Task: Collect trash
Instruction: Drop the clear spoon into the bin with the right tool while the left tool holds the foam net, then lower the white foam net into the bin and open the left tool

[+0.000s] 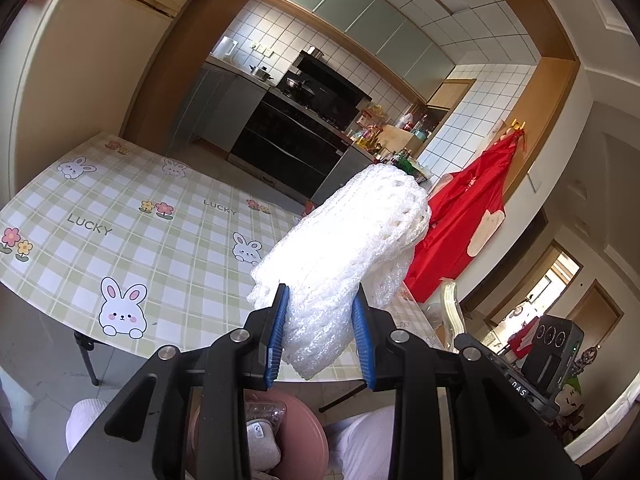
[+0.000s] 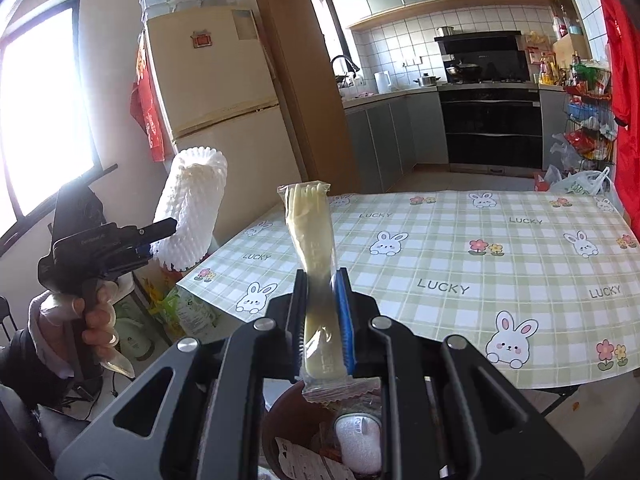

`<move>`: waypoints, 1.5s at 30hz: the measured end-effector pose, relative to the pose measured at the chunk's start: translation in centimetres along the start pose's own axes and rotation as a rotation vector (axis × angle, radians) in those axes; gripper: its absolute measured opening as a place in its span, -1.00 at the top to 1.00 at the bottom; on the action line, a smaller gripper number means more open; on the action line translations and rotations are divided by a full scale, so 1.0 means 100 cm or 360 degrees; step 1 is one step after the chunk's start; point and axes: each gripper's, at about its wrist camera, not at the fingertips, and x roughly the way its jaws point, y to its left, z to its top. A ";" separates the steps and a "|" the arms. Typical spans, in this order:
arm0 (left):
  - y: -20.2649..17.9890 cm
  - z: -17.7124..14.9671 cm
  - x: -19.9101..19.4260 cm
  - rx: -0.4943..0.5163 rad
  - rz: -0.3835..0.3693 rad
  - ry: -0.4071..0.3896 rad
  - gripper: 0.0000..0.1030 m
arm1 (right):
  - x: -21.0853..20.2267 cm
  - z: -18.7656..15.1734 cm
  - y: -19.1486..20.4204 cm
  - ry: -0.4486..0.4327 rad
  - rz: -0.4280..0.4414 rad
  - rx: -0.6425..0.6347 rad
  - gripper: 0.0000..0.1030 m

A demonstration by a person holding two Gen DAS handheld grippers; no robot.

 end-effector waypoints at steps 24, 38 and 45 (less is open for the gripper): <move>-0.028 -0.021 0.030 0.0213 -0.0121 0.0181 0.41 | -0.029 0.015 -0.038 -0.0220 -0.0372 0.0162 -0.90; -0.050 -0.037 0.043 0.0325 -0.0258 0.0306 0.33 | -0.033 0.014 -0.036 -0.0259 -0.0430 0.0068 -0.90; -0.041 -0.040 0.047 0.0264 -0.0212 0.0320 -0.56 | -0.029 0.011 -0.039 -0.0233 -0.0432 0.0100 -0.90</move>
